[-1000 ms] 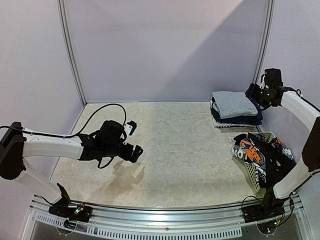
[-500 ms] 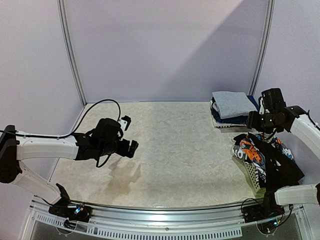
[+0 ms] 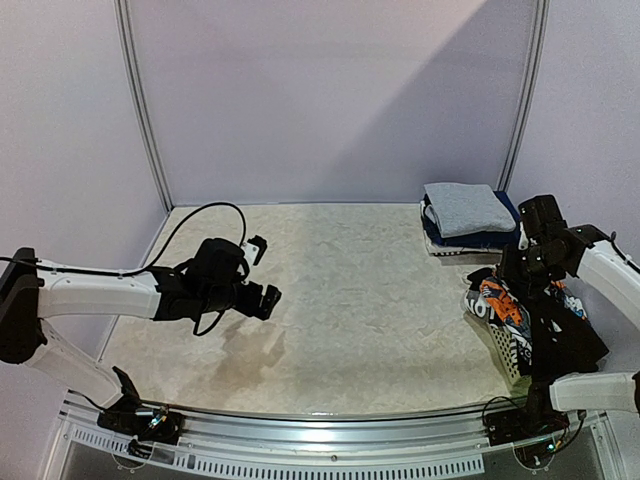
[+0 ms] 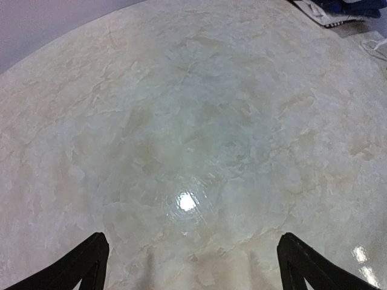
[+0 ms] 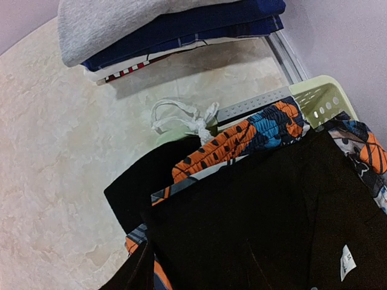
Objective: Fold and stack the mixed laundry pile
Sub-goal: Pick up the crumpled shirt from the bin.
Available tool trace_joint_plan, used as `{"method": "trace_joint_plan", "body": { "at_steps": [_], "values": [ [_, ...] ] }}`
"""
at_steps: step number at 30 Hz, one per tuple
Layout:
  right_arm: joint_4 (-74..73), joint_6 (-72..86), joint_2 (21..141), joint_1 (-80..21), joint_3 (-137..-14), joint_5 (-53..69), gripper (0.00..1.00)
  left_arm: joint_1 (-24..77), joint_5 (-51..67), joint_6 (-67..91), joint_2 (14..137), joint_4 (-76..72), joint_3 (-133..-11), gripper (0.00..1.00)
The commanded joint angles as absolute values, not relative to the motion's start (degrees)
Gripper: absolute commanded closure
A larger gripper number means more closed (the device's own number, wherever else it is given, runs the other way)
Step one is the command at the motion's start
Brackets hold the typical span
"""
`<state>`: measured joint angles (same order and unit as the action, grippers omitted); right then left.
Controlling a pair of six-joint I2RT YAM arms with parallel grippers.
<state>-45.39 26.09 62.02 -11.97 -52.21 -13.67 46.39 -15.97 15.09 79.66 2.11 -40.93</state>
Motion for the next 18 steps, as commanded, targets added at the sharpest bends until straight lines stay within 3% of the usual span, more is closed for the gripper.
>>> {"method": "trace_joint_plan", "body": {
  "at_steps": [1,12,18],
  "values": [
    [-44.4,26.1,62.4,-12.2,-52.8,-16.9,0.51,47.2,-14.7,15.6,80.4,1.0,-40.2,0.01],
    [-49.5,23.4,61.0,-13.3,-57.9,-12.4,0.53,47.4,-13.2,15.4,80.6,-0.9,-40.4,0.02],
    [-50.9,22.8,61.2,-20.2,-59.9,-8.4,0.57,47.5,-12.7,14.9,81.9,-1.0,-41.6,0.03]
  ]
}}
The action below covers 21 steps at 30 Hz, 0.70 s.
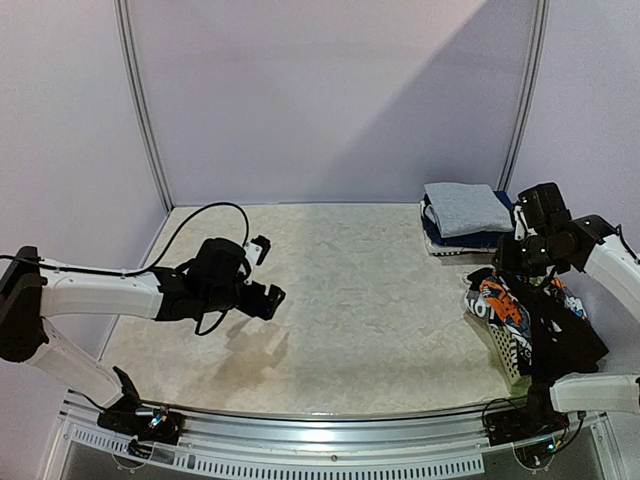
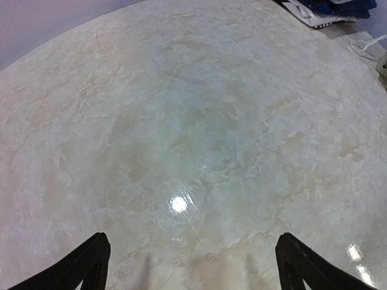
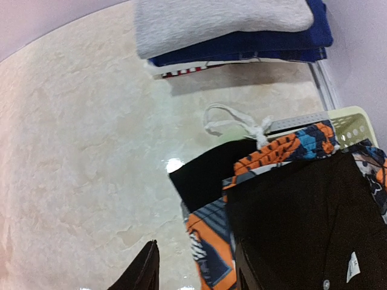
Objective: Fold and stack the mixed laundry pile
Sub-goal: Pick up the crumpled shirt from the bin.
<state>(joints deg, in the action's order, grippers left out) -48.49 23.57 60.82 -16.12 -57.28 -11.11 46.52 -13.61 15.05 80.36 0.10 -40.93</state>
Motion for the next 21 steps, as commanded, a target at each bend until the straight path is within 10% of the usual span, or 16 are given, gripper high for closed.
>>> {"method": "trace_joint_plan", "body": {
  "at_steps": [1,21],
  "values": [
    [-51.3,22.9,61.8,-21.3,-60.0,-8.4,0.57,47.6,-12.7,14.9,82.0,-1.0,-41.7,0.03],
    [-55.9,19.8,79.1,-26.2,-64.3,-22.0,0.29,48.1,-12.0,15.4,84.8,-2.5,-41.7,0.05]
  ]
}}
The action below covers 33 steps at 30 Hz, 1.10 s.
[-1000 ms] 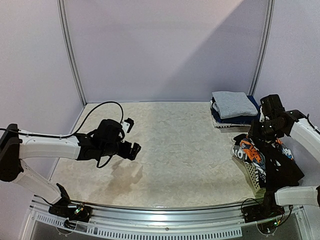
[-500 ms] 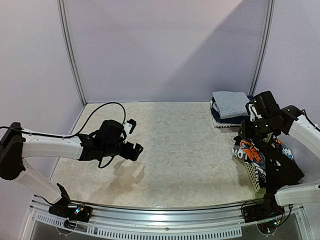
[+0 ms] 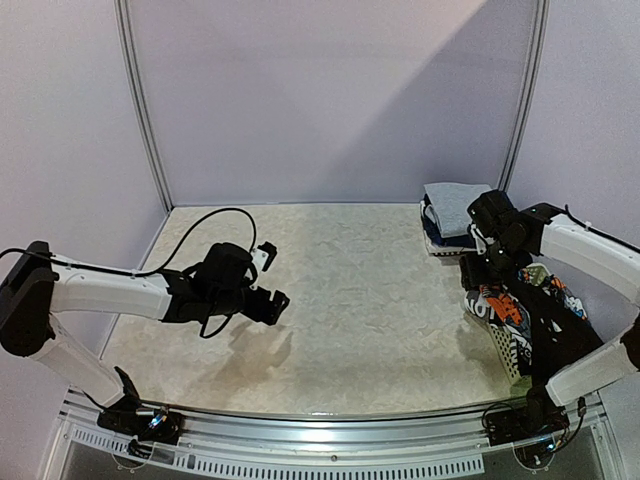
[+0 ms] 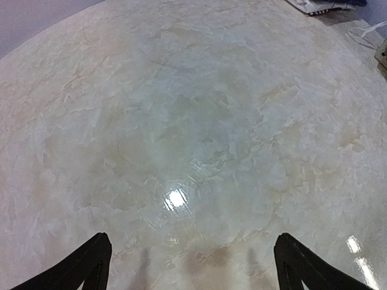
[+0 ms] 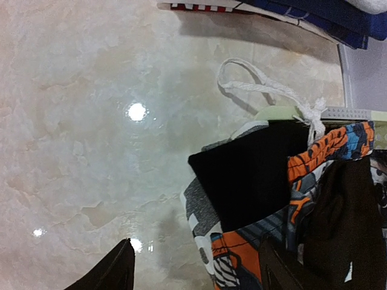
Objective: Fold and stack the mixed laundry pile
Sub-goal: Pick up the crumpled shirt from the bin.
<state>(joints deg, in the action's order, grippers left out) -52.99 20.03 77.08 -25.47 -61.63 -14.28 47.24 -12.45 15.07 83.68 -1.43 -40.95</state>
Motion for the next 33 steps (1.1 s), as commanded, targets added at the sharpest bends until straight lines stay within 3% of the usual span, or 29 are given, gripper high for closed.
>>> {"method": "trace_joint_plan", "body": {
  "at_steps": [1,10,16,21,24,30,33],
  "values": [
    [-56.1,20.3,79.0,-26.2,-64.5,-23.0,0.28,48.1,-11.9,15.5,84.8,-2.6,-41.6,0.05],
    [-57.0,23.0,71.5,-26.0,-65.1,-28.0,0.27,48.2,-12.0,15.1,85.8,-3.2,-41.2,0.05],
    [-56.9,25.1,68.3,-22.0,-63.6,-30.0,0.45,48.2,-11.9,14.5,86.7,-3.4,-41.7,0.05],
    [-55.6,24.7,69.1,-20.3,-61.4,-28.2,0.51,48.2,-11.9,14.2,86.9,-3.4,-41.7,0.05],
    [-55.2,24.7,69.8,-20.0,-60.9,-28.1,0.60,48.2,-11.8,14.1,87.1,-3.5,-41.7,0.05],
    [-54.3,24.4,70.9,-19.4,-59.9,-27.0,0.60,48.2,-11.9,14.0,87.1,-3.7,-41.3,0.05],
    [-53.9,24.2,71.6,-18.5,-59.2,-26.9,0.67,48.2,-11.9,14.1,87.1,-3.8,-41.1,0.06]
  ]
}}
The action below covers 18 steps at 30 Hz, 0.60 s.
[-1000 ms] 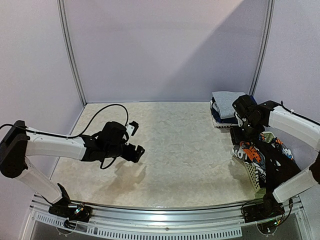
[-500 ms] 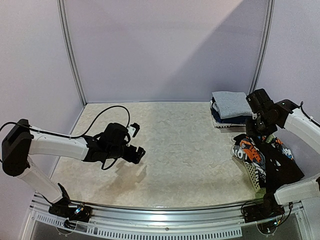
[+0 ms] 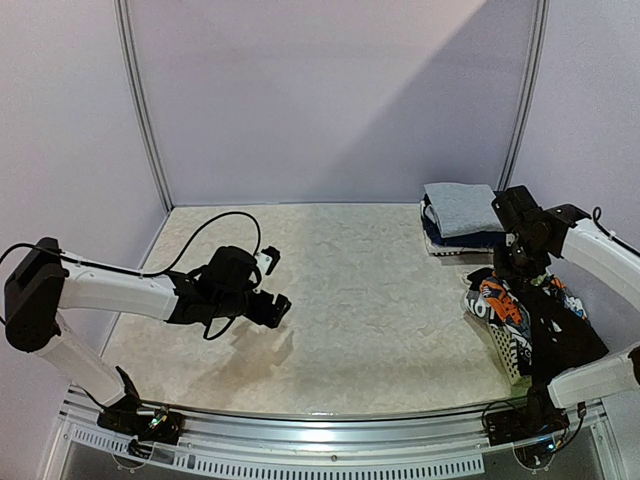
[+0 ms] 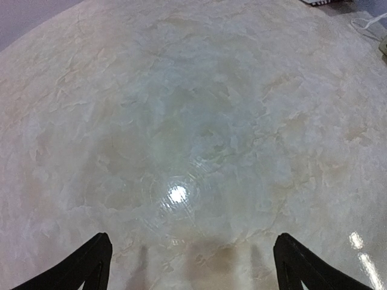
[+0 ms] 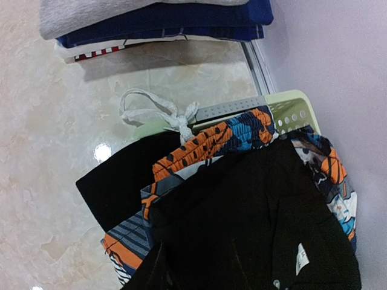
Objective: Fold and stack the mixed laundry pile
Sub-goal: Pick up the crumpled shirt from the bin.
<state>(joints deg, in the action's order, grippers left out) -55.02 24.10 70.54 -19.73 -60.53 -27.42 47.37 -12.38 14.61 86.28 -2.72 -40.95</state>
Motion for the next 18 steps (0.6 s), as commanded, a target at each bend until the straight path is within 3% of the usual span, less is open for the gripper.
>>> {"method": "trace_joint_plan", "body": {
  "at_steps": [1,6,12,18],
  "values": [
    [-53.5,24.0,71.9,-18.2,-59.0,-26.6,0.71,48.2,-11.9,14.1,87.1,-3.9,-41.1,0.06],
    [-53.0,22.9,71.9,-17.4,-59.1,-26.0,0.99,48.2,-12.1,13.8,86.8,-3.9,-40.7,0.05],
    [-56.9,21.3,69.2,-15.9,-66.8,-26.7,1.00,48.1,-12.1,13.7,85.2,-3.9,-40.0,0.06],
    [-62.9,19.1,70.3,-18.4,-88.6,-23.0,1.00,48.2,-11.8,14.0,83.0,-4.2,-39.6,0.06]
  ]
}}
